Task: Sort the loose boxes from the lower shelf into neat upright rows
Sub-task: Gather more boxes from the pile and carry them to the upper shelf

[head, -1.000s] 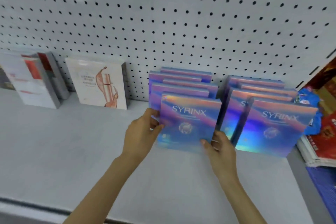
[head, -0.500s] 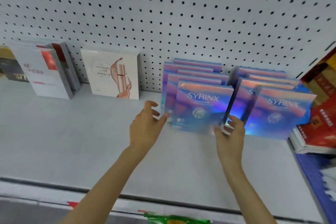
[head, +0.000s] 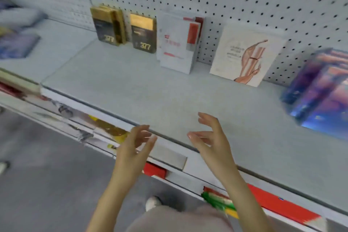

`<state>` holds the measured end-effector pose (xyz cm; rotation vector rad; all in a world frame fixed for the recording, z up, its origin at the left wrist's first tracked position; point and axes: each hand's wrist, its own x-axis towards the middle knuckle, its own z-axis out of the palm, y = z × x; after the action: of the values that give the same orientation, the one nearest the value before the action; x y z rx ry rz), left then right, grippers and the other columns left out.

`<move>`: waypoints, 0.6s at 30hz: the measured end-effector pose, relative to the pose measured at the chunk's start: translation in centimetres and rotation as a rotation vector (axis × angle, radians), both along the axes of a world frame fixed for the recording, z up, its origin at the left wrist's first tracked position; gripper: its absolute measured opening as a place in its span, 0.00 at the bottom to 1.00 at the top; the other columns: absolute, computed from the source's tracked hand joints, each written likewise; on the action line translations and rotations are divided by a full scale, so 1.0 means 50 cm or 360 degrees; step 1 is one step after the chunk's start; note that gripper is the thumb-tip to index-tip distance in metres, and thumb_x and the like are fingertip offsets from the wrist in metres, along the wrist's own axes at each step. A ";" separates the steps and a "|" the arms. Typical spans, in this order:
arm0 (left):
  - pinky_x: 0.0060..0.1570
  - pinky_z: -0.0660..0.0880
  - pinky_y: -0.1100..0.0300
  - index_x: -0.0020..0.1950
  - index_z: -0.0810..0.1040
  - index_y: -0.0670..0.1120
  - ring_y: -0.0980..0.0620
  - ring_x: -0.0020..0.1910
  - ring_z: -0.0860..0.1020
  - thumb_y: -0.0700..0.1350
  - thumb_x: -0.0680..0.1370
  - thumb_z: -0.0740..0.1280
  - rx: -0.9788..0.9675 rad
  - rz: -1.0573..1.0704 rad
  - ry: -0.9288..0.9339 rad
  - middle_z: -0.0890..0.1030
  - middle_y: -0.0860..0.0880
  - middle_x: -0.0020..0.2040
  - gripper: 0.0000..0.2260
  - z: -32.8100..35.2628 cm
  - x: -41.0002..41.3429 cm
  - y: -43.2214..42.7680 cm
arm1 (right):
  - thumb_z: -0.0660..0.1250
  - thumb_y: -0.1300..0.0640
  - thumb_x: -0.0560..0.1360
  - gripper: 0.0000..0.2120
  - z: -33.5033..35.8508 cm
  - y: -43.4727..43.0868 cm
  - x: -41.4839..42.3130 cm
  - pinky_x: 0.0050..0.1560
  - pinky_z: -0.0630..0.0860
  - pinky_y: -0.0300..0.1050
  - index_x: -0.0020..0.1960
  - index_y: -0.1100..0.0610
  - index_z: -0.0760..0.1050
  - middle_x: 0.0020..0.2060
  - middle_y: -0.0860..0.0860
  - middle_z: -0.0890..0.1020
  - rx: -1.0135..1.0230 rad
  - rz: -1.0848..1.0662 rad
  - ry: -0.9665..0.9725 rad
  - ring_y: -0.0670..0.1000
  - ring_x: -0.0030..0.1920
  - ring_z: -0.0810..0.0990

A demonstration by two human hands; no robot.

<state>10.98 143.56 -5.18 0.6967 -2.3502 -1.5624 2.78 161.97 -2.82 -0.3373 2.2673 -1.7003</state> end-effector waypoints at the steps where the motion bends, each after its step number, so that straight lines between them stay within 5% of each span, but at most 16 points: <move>1: 0.46 0.75 0.68 0.56 0.77 0.55 0.60 0.47 0.81 0.50 0.74 0.71 -0.0003 0.0071 -0.0005 0.83 0.56 0.46 0.12 -0.004 0.037 -0.036 | 0.71 0.55 0.74 0.24 -0.003 -0.048 0.018 0.49 0.74 0.30 0.63 0.37 0.66 0.61 0.38 0.73 -0.0003 0.0101 -0.0029 0.40 0.51 0.80; 6: 0.48 0.71 0.75 0.56 0.76 0.61 0.62 0.48 0.79 0.50 0.74 0.70 -0.0016 0.0419 -0.0082 0.82 0.59 0.47 0.12 -0.026 0.204 -0.162 | 0.69 0.43 0.73 0.32 -0.012 -0.249 0.084 0.60 0.73 0.40 0.72 0.36 0.57 0.60 0.32 0.72 0.0342 0.0740 0.0162 0.39 0.62 0.74; 10: 0.50 0.72 0.72 0.57 0.74 0.63 0.63 0.49 0.79 0.50 0.74 0.70 0.0025 0.0699 -0.0086 0.81 0.60 0.51 0.14 -0.046 0.273 -0.241 | 0.62 0.31 0.69 0.36 -0.013 -0.380 0.099 0.67 0.70 0.54 0.73 0.32 0.50 0.65 0.39 0.73 0.0459 0.0965 0.0331 0.46 0.66 0.72; 18: 0.50 0.70 0.74 0.59 0.72 0.62 0.63 0.52 0.78 0.48 0.75 0.70 0.0014 0.0960 -0.0074 0.78 0.63 0.56 0.16 -0.042 0.309 -0.453 | 0.65 0.36 0.71 0.36 -0.012 -0.638 0.078 0.69 0.68 0.52 0.75 0.40 0.56 0.69 0.38 0.67 0.0517 0.1103 0.0402 0.41 0.69 0.67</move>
<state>26.42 120.90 -7.30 1.3015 -1.8945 -1.2870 6.65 130.09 -3.41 -1.1489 2.1608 -0.9663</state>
